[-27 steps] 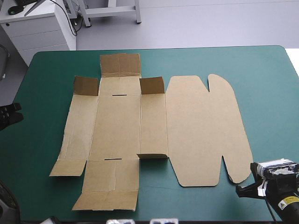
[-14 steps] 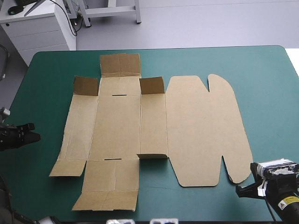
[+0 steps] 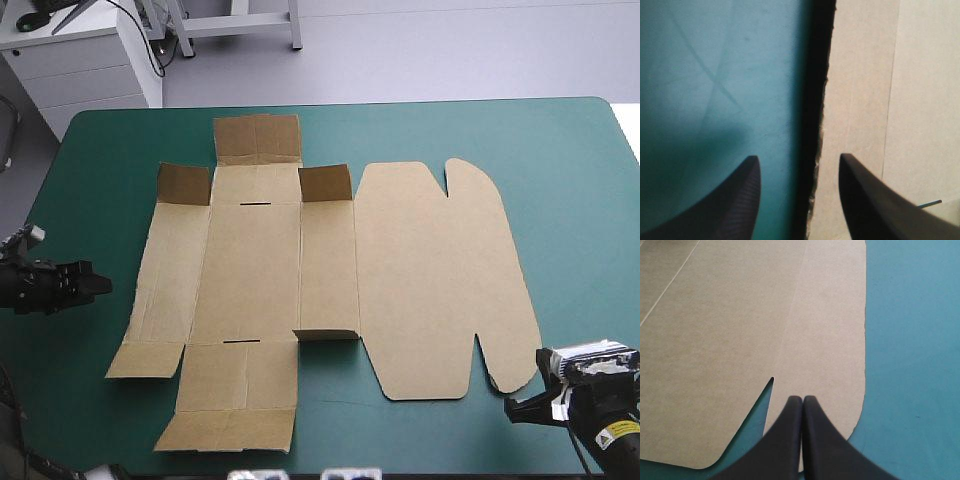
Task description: Fold the box
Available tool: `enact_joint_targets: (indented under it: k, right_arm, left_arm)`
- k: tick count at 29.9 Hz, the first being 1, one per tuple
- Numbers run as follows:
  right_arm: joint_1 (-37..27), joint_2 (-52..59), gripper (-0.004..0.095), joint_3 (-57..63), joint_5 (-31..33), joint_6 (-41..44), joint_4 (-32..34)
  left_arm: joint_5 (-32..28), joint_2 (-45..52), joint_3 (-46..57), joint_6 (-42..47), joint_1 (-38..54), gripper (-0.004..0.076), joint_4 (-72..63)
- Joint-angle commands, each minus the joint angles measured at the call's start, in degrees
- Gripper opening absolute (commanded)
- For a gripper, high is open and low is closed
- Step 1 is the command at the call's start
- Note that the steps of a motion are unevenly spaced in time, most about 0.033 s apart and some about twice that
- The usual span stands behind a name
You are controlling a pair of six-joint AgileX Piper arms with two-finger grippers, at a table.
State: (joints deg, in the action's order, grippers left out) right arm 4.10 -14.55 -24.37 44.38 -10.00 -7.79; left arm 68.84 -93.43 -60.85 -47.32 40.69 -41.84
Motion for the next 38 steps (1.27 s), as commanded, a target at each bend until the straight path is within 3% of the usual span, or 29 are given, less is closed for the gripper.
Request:
enact_joint_targets:
  k: [1,17,22,25,38]
  right_arm:
    - [-0.1,-0.7,-0.0019,-1.6,-4.2,-0.4,0.0]
    - [-0.1,-0.7,-0.0019,-1.6,-4.2,-0.4,0.0]
    - [-0.1,-0.7,-0.0019,-1.6,-4.2,-0.4,0.0]
    - [-0.1,-0.7,-0.0019,-1.6,-4.2,-0.4,0.0]
    - [-0.1,-0.7,-0.0019,-1.6,-4.2,-0.4,0.0]
  left_arm:
    - [2.1,1.5,-1.0,0.6,-2.0,0.042,-2.8]
    - [1.7,-5.4,0.2,1.2,-8.8,0.0406,-3.5]
    - [1.7,-6.1,0.2,0.2,-8.9,0.0233,-3.7]
    - [1.7,-6.1,0.2,0.0,-8.9,-0.0003,-3.7]
    - [5.4,-6.1,-3.3,-1.9,-8.9,-0.0001,-9.5]
